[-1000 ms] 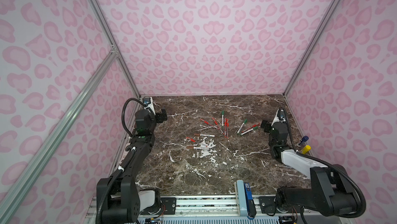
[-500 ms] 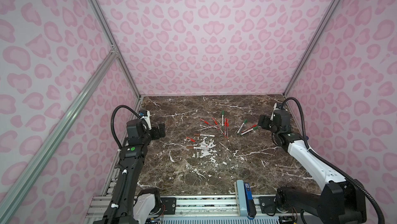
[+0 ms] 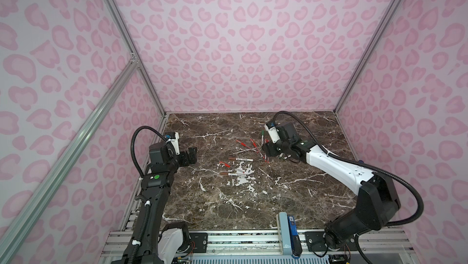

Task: Open the pen caps
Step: 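Reach the right gripper down to a brown-capped white marker in the pile, then close the right gripper on the marker body and lift it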

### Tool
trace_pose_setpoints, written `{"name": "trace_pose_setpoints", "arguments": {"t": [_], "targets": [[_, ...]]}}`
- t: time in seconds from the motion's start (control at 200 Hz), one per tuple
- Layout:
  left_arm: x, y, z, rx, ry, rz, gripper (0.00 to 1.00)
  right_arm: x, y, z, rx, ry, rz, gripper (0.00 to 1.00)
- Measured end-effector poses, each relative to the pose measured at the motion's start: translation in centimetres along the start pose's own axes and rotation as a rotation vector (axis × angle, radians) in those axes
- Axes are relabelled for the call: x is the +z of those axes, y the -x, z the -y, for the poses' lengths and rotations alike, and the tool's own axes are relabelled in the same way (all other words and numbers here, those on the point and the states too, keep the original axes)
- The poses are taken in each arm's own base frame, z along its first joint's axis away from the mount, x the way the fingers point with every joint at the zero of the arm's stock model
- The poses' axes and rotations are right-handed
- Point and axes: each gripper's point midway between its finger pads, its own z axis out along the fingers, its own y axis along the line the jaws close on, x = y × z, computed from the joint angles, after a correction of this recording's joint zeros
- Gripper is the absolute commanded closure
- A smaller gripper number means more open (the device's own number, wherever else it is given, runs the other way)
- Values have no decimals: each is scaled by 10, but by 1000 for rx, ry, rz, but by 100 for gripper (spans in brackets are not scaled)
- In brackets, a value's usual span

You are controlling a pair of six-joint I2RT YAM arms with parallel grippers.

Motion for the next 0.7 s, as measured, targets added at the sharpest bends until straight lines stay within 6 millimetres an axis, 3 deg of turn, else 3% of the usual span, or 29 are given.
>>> {"name": "trace_pose_setpoints", "arguments": {"t": [0.08, 0.14, 0.245, 0.37, 0.505, 0.7], "targets": [[-1, 5, 0, 1, 1, 11, 2, 18, 7, -39, -148, 97, -48, 23], [-3, 5, 0, 2, 4, 15, 2, 31, 11, -63, -236, 161, -89, 30], [-8, 9, 3, 26, -7, 32, 2, 57, 21, -93, -362, 233, -150, 35], [-18, 22, 8, 50, -13, 41, 2, 80, 10, -126, -488, 318, -249, 37], [-30, 49, 12, 69, 0, 95, 2, 91, -11, -148, -548, 404, -328, 40], [-21, 25, 9, 48, -16, 30, 2, 106, -28, -163, -587, 448, -384, 43]]}}
